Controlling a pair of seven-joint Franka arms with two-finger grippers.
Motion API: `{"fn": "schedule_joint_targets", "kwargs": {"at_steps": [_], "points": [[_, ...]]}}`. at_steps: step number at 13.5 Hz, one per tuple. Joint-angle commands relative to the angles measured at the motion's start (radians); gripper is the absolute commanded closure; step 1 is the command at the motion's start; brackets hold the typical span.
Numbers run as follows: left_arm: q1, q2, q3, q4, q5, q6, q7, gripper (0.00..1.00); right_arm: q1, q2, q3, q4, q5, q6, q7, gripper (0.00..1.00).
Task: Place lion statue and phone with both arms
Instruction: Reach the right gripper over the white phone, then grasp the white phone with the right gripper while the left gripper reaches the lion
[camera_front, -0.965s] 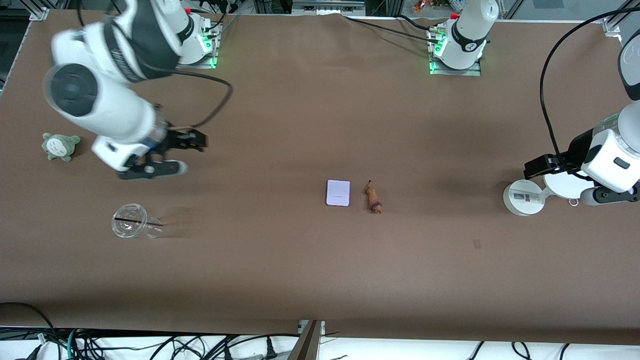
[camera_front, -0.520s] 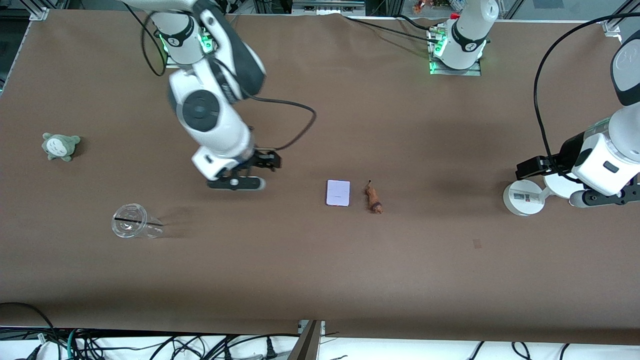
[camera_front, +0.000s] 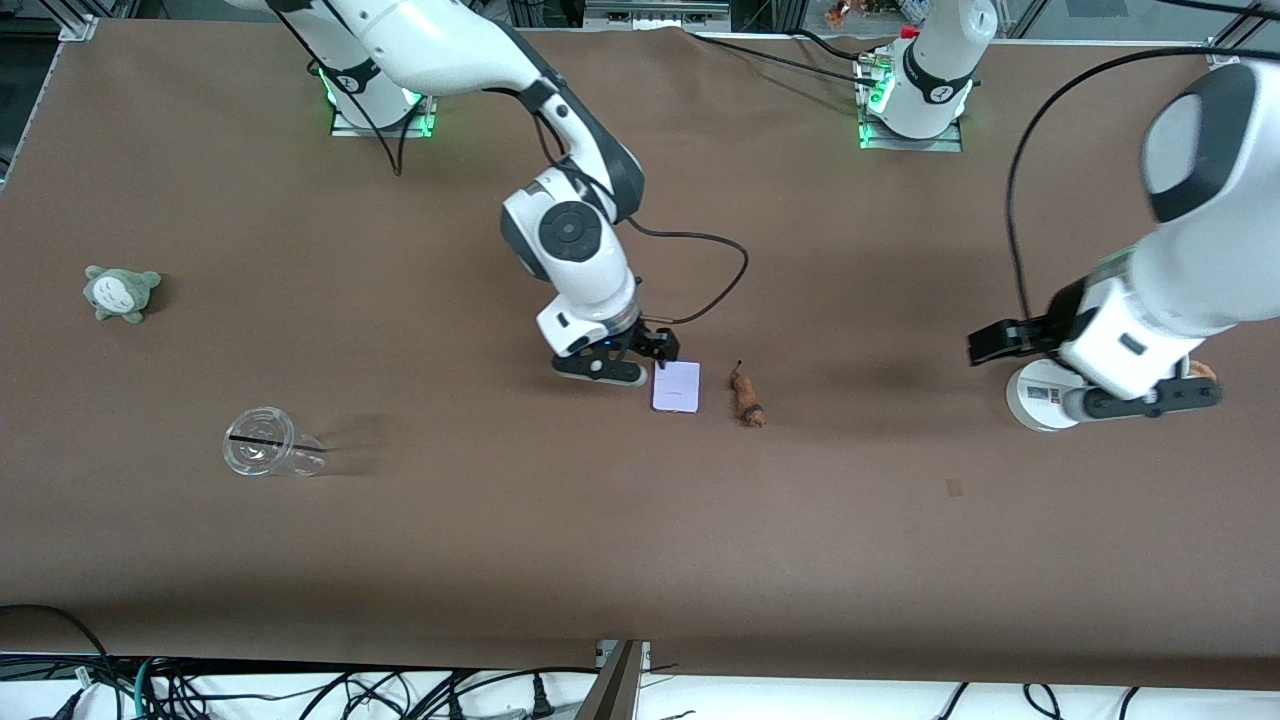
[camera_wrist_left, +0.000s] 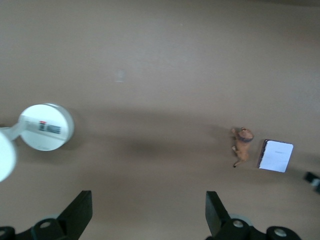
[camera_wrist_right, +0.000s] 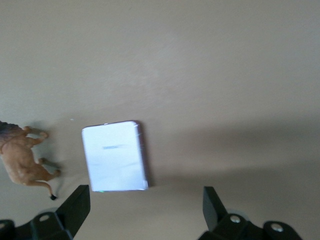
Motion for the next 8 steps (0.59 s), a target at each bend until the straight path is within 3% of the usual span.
{"fn": "schedule_joint_targets", "kwargs": {"at_steps": [1, 8], "points": [[-0.045, 0.03, 0.007, -0.055, -0.022, 0.099, -0.028, 0.0, 0.061, 0.1, -0.022, 0.111, 0.002, 0.018, 0.099, 0.0], [-0.1, 0.08, 0.006, -0.224, -0.022, 0.388, -0.078, 0.0, 0.107, 0.199, -0.06, 0.204, -0.072, 0.013, 0.172, 0.0]]}}
